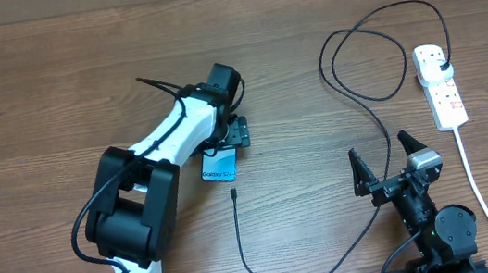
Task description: Plug charger to phone and switch on socket
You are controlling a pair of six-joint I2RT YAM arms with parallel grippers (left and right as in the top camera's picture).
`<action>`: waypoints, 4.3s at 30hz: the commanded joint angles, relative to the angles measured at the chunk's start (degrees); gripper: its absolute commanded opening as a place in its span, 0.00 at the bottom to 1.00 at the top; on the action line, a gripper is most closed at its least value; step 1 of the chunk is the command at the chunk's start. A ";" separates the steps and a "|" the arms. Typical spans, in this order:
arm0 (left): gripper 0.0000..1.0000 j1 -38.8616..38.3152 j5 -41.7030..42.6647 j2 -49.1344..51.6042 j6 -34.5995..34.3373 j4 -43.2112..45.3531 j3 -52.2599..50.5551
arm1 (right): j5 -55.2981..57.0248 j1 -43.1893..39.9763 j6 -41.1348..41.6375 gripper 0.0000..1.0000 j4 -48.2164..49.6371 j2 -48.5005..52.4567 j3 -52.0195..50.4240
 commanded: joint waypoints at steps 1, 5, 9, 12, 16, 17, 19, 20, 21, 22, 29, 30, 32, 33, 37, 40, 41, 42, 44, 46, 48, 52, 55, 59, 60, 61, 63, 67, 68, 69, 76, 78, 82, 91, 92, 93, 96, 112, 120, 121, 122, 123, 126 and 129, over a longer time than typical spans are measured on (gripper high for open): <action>0.94 0.96 1.36 0.74 -1.46 -0.39 -1.92 | 0.68 0.28 -0.28 1.00 0.26 -0.50 -0.59; 0.94 0.90 1.38 0.74 -1.44 -0.39 -1.92 | 0.68 0.28 -0.28 1.00 0.26 -0.50 -0.59; 0.95 0.83 1.40 0.74 -1.44 -0.68 -1.92 | 0.68 0.28 -0.28 1.00 0.26 -0.50 -0.59; 0.96 0.83 1.38 0.74 -1.44 -0.70 -1.92 | 0.68 0.28 -0.28 1.00 0.26 -0.50 -0.59; 0.97 0.83 1.38 0.74 -1.46 -0.55 -1.92 | 0.68 0.28 -0.28 1.00 0.26 -0.50 -0.59; 0.97 0.83 1.38 0.74 -1.46 -0.50 -1.92 | 0.68 0.28 -0.28 1.00 0.26 -0.50 -0.59; 0.98 0.81 1.46 0.74 -1.46 -0.48 -1.92 | 0.68 0.28 -0.28 1.00 0.26 -0.50 -0.59; 0.98 0.83 1.60 0.74 -1.46 -0.48 -1.92 | 0.68 0.28 -0.28 1.00 0.26 -0.50 -0.59; 0.98 0.81 1.60 0.74 -1.46 -0.57 -1.92 | 0.68 0.28 -0.28 1.00 0.26 -0.50 -0.59; 0.98 0.83 1.60 0.74 -1.44 -0.66 -1.92 | 0.68 0.28 -0.28 1.00 0.26 -0.50 -0.59; 1.00 0.83 1.60 0.74 -1.18 -0.39 -1.92 | 0.68 0.28 -0.28 1.00 0.26 -0.50 -0.59; 1.00 0.83 1.60 0.74 -1.14 -0.37 -1.92 | 0.72 0.28 -0.31 1.00 0.26 -0.50 -0.59; 1.00 0.83 1.62 0.74 -0.68 -0.42 -1.92 | 1.40 0.28 -0.31 1.00 0.24 -0.50 -0.59; 1.00 0.83 1.64 0.74 -0.11 -0.46 -1.92 | 1.36 0.28 -0.31 1.00 0.24 -0.50 -0.59; 1.00 0.72 2.16 0.74 1.90 -0.50 -1.95 | 1.33 0.28 -0.28 1.00 0.26 -0.50 -0.59; 1.00 0.72 3.13 0.74 2.01 -0.50 -1.95 | 1.31 0.28 -0.26 1.00 0.22 -0.50 -0.59; 1.00 0.72 3.10 0.74 2.03 -0.50 -1.95 | 0.79 0.28 -0.20 1.00 0.22 -0.50 -0.59; 1.00 0.72 3.08 0.74 2.03 -0.48 -1.95 | 0.00 0.28 0.48 1.00 0.28 -0.50 -0.59; 1.00 0.72 3.08 0.74 2.03 -0.39 -1.95 | -1.68 0.28 3.91 1.00 0.59 -0.50 -0.59; 1.00 0.72 3.08 0.74 2.19 -0.39 -1.95 | -4.37 0.28 8.15 1.00 0.70 -0.50 -0.59; 0.99 0.72 3.17 0.74 3.72 -0.35 -1.95 | -6.12 0.28 12.81 1.00 0.66 -0.50 -0.44; 0.99 0.72 4.61 0.74 7.37 -0.37 -1.95 | -7.04 0.28 17.42 1.00 -2.93 -0.46 2.27; 1.00 0.72 5.60 0.74 8.57 -0.44 -1.95 | -5.62 0.26 17.40 1.00 -6.43 0.24 6.86; 1.00 0.72 5.64 0.74 8.70 -0.39 -1.95 | -3.34 0.26 17.38 1.00 -10.99 3.69 14.86; 1.00 0.72 5.64 0.74 8.70 -0.35 -1.95 | -3.06 0.26 17.35 1.00 -12.02 5.22 17.33; 0.99 0.72 5.64 0.74 8.70 -0.26 -1.95 | -2.69 0.28 17.38 1.00 -12.81 6.71 19.45; 0.99 0.72 5.64 0.74 8.70 -0.24 -1.95 | -2.45 0.26 17.35 1.00 -13.97 10.78 24.41; 1.00 0.72 5.64 0.74 8.70 -0.26 -1.95 | -2.56 0.28 17.38 1.00 -17.42 20.00 34.03; 1.00 0.72 5.66 0.74 8.68 -0.26 -1.95 | -2.58 0.28 17.38 1.00 -18.86 22.25 36.22; 1.00 0.72 5.66 0.74 8.68 -0.26 -1.95 | -2.80 0.28 17.38 1.00 -21.00 25.38 39.26; 1.00 0.72 6.05 0.74 8.74 -0.63 -1.95 | -9.29 0.28 17.40 1.00 -30.42 38.36 51.49; 1.00 0.74 6.05 0.74 8.74 -0.68 -1.95 | -11.61 0.28 17.40 1.00 -32.41 40.63 53.29; 1.00 0.79 6.05 0.74 8.72 -0.85 -1.95 | -17.35 0.28 17.40 1.00 -32.33 43.30 53.92; 1.00 0.83 6.05 0.74 8.72 -0.61 -1.95 | -18.01 0.28 18.08 1.00 -34.38 47.71 53.90; 1.00 0.83 6.05 0.74 8.72 -0.63 -1.95 | -18.03 0.28 18.08 1.00 -34.47 48.35 53.90; 1.00 0.83 6.05 0.74 8.72 -0.63 -1.95 | -18.03 0.28 18.08 1.00 -34.49 48.94 53.90; 1.00 0.81 6.05 0.74 8.72 -0.66 -1.95 | -18.01 0.28 19.58 1.00 -34.51 51.25 53.90; 1.00 0.81 6.03 0.74 8.74 -0.57 -1.97 | -17.99 0.28 23.85 1.00 -39.65 66.25 53.68; 1.00 0.83 6.03 0.74 8.74 -0.11 -1.97 | -17.99 0.28 23.82 1.00 -42.62 73.42 53.66; 0.99 0.81 6.03 0.74 8.74 0.00 -1.97 | -17.99 0.28 23.82 1.00 -42.66 74.20 53.66; 0.98 0.81 6.03 0.74 8.74 0.13 -1.97 | -18.01 0.28 23.85 1.00 -42.66 75.03 53.66; 0.98 0.81 6.03 0.74 8.72 0.24 -1.97 | -18.01 0.28 23.85 1.00 -42.69 75.76 53.66; 0.92 0.81 6.05 0.74 8.70 0.55 -1.97 | -18.01 0.28 23.85 1.00 -43.01 77.66 53.66; 0.89 0.83 6.05 0.74 8.68 0.90 -1.97 | -18.01 0.28 23.85 1.00 -43.58 78.86 53.66</action>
